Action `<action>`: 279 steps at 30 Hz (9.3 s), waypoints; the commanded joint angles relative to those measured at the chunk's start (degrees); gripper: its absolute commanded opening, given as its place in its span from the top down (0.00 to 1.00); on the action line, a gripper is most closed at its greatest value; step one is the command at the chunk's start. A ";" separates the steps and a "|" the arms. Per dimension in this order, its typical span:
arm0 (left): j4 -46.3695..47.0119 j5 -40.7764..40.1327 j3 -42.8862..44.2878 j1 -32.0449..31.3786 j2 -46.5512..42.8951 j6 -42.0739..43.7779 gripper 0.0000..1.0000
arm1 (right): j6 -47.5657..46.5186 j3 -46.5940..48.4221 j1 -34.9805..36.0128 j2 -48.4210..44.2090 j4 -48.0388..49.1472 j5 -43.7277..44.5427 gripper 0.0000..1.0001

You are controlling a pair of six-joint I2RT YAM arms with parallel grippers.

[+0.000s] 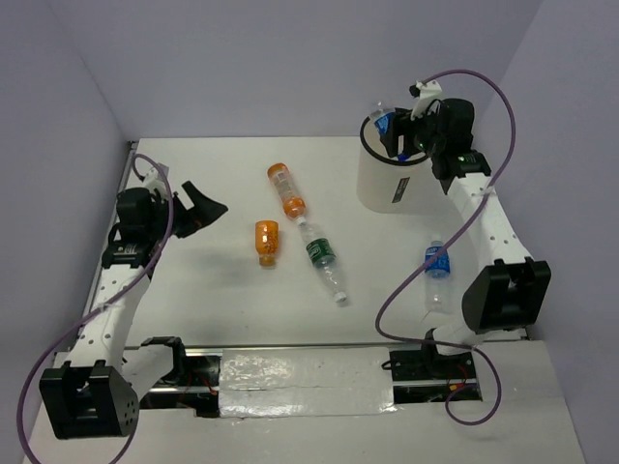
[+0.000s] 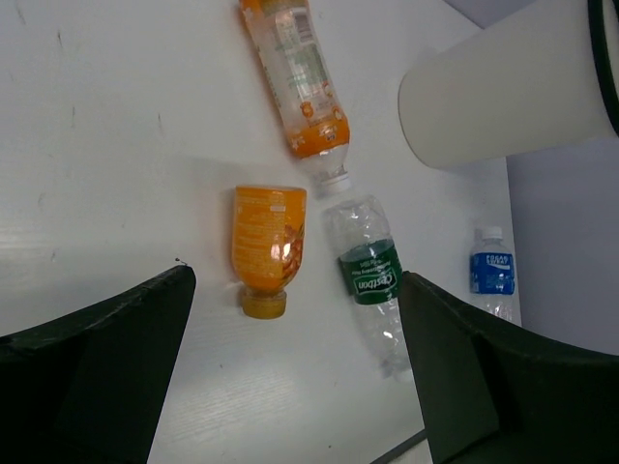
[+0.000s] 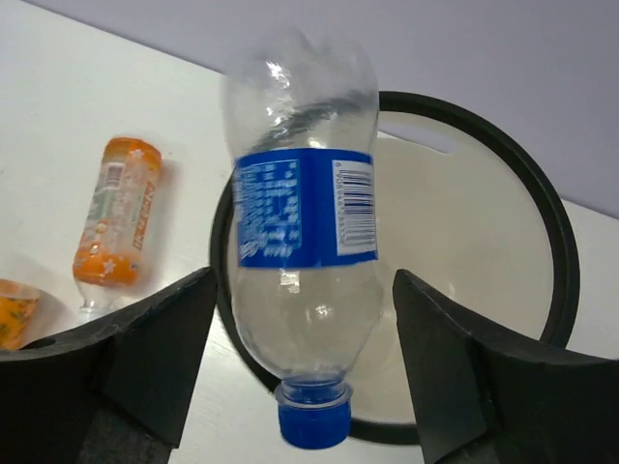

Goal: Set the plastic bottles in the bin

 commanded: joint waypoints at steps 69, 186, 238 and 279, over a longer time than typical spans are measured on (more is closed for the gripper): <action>42.56 -5.21 57.32 -35.21 53.80 -14.26 0.87 | 0.67 -9.41 -17.54 -30.01 -11.78 -34.08 0.02; -0.32 -18.48 9.42 -38.28 27.70 -28.60 0.01 | 1.29 35.95 -4.45 20.10 -2.54 -4.90 0.04; 29.19 -9.25 56.34 -38.20 45.25 -10.85 0.75 | -0.74 -10.82 -23.96 -25.79 -12.74 -34.08 0.00; 38.18 -31.67 72.50 -36.55 60.96 8.24 0.01 | -3.81 -18.55 -26.25 -31.42 -18.28 -36.01 0.00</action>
